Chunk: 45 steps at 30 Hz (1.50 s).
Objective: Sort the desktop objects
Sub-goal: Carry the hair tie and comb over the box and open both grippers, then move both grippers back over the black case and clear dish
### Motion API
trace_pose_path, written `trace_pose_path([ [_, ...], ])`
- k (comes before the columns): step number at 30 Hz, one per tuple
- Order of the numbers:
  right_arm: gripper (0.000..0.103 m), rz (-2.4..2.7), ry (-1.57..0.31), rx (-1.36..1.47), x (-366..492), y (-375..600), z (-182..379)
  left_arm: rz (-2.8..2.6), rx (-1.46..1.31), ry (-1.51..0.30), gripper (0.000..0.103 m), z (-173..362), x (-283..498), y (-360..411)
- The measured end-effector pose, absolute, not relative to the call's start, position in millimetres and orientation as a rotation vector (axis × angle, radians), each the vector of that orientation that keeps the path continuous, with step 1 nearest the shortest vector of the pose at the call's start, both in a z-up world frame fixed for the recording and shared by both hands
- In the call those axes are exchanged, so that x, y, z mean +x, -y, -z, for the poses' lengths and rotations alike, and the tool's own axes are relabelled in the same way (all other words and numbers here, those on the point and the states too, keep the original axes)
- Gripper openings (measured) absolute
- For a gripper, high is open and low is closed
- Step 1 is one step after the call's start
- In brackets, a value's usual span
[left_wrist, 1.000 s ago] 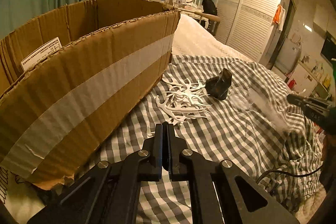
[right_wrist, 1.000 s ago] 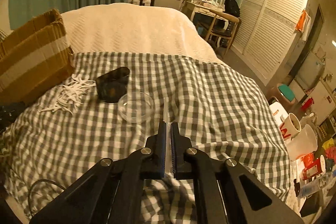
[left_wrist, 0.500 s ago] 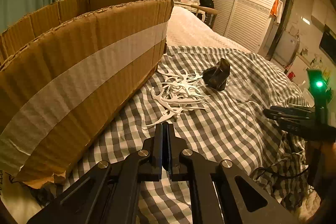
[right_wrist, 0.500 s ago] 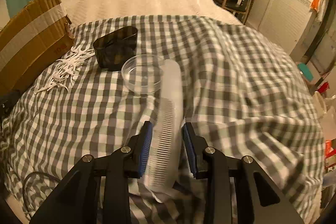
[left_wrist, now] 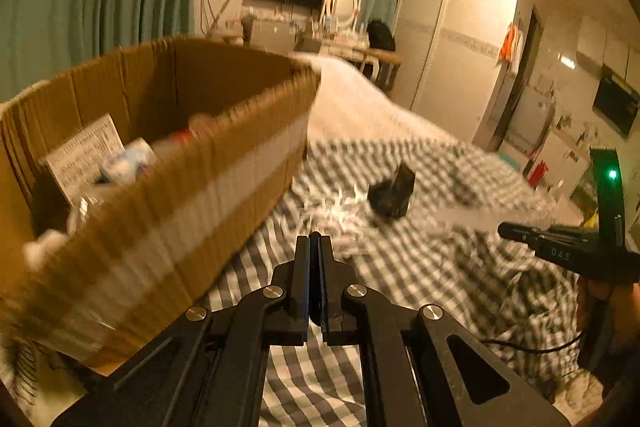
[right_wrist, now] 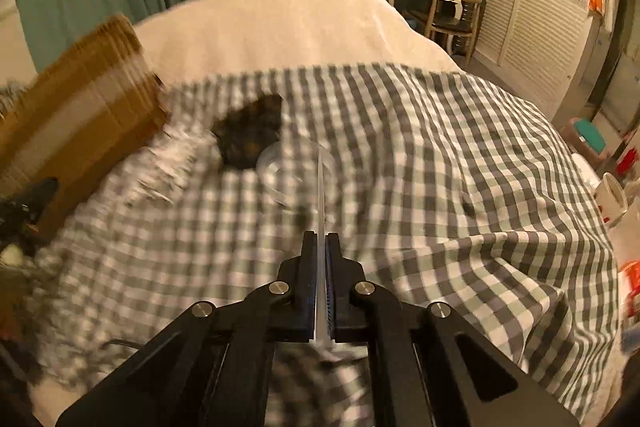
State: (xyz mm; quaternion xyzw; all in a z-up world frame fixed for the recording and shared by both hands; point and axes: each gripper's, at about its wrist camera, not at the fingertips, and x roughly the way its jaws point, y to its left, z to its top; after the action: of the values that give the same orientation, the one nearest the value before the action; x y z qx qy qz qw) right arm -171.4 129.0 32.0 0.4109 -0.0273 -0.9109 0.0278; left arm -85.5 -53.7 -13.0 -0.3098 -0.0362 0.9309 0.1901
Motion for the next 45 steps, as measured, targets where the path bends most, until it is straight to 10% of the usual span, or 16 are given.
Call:
trace_pose_path([
  [28, 0.003, 2.531, -0.047, 0.509, -196.4, 67.6, -186.8, -2.925, -0.776, 0.257, 0.006, -14.7, -111.8, 154.0],
  [31, 0.011, 2.472, -0.061, 0.532, -219.2, 101.7, -178.6, -2.925, -0.74, 0.213, 0.018, -12.9, -108.9, 149.4],
  [34, 0.067, 2.521, 0.013, 0.577, -236.2, 101.6, -162.3, -2.899, -0.713, 0.126, 0.049, -12.4, -105.4, 136.1],
  [38, 0.067, 2.568, 0.112, 0.615, -232.9, 66.2, -150.8, -2.983, -0.664, 0.027, 0.103, -15.1, -95.9, 122.1],
  [45, 0.067, 2.68, 0.097, 0.736, -195.8, 0.4, -128.9, -2.971, -0.681, 0.22, 0.103, -14.5, -94.9, 137.6],
])
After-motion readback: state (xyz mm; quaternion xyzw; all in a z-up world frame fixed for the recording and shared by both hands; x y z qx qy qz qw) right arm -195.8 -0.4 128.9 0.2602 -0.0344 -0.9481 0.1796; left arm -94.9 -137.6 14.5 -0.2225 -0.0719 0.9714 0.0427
